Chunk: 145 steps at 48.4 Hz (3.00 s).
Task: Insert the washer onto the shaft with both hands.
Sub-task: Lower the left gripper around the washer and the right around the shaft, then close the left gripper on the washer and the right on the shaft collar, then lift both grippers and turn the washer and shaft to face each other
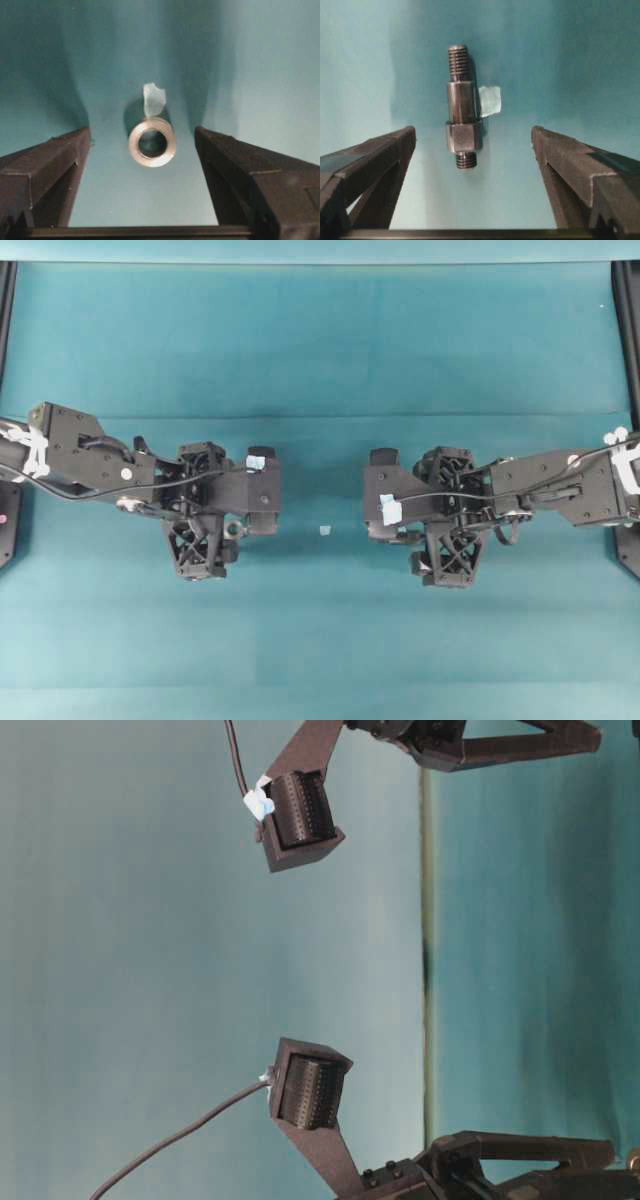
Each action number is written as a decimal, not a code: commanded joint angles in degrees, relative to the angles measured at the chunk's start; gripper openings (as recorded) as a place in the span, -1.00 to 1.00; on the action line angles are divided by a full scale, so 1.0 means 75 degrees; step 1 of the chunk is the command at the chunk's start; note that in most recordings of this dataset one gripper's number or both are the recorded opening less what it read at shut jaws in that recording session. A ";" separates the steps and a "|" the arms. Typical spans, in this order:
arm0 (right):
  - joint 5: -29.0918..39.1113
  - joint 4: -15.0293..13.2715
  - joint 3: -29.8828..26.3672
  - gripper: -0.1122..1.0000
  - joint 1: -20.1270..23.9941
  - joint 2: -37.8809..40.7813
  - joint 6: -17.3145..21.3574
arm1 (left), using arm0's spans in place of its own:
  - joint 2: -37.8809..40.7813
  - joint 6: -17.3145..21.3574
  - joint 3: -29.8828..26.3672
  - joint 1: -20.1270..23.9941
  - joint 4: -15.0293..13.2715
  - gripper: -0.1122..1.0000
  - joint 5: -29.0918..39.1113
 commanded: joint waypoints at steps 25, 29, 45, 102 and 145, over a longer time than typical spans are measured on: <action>-0.0281 -0.0012 -0.0023 0.49 0.0023 0.0246 -0.0023 | -0.0047 0.0000 -0.0035 -0.0082 0.0012 0.79 -0.0023; -0.0293 -0.0012 -0.0023 0.49 0.0023 0.0293 -0.0023 | -0.0047 0.0000 -0.0035 -0.0094 0.0023 0.79 -0.0023; -0.0293 -0.0023 0.0047 0.49 0.0023 0.0316 -0.0023 | -0.0047 0.0035 -0.0035 -0.0094 0.0012 0.79 -0.0023; -0.0094 -0.0012 0.0047 -0.80 -0.0105 0.0340 -0.0035 | -0.0094 0.0070 -0.0023 -0.0152 0.0012 -0.17 -0.0035; -0.0445 -0.0012 0.0152 -0.80 -0.0117 0.0258 -0.0023 | -0.0211 0.0059 -0.0012 -0.0117 0.0012 -0.17 -0.0141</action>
